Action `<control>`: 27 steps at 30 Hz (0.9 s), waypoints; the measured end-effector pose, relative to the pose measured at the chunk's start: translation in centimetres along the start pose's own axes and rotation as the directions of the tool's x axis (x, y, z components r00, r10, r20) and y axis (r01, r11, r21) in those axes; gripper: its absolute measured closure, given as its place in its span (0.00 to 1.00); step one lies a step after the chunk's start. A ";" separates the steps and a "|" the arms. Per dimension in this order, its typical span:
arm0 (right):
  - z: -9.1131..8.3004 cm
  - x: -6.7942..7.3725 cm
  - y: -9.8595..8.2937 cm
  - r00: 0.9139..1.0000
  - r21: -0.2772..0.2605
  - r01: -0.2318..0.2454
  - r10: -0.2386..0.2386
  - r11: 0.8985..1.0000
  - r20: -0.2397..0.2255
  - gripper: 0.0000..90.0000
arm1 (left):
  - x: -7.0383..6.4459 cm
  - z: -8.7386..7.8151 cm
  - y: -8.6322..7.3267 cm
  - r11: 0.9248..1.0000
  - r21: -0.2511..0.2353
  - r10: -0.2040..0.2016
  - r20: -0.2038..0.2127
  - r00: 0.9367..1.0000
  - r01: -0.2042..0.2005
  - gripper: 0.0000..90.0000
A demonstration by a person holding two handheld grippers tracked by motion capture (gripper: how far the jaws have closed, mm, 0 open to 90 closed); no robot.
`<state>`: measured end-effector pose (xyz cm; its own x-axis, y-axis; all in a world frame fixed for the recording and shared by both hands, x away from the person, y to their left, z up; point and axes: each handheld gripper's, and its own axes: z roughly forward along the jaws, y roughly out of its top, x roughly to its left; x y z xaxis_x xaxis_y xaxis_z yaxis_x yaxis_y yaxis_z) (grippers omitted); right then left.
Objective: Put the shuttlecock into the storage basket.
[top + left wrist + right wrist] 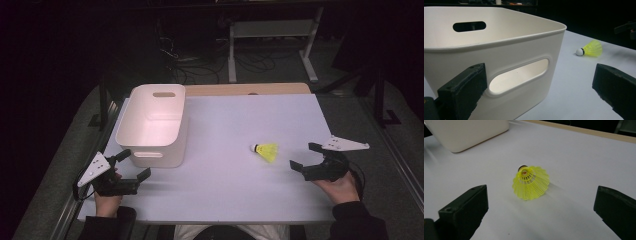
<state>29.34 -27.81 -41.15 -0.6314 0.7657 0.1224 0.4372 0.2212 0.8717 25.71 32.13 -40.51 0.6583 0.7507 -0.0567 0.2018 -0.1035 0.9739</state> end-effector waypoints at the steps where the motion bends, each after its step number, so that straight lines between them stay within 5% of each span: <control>1: 0.0 0.0 0.1 1.000 0.001 0.001 -0.001 1.000 -0.001 0.00 | 0.0 0.0 0.0 1.000 0.000 0.000 0.000 1.000 0.000 0.00; 27: 0.2 0.4 3.1 0.999 0.021 0.042 -0.042 0.999 -0.020 0.00 | -0.1 -0.2 -0.1 1.000 0.002 0.002 -0.011 1.000 -0.002 0.00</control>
<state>30.55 -26.66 -38.50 -0.6621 0.7434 0.0953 0.4233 0.2659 0.8661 25.49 32.17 -40.55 0.6509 0.7574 -0.0525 0.2023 -0.1064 0.9735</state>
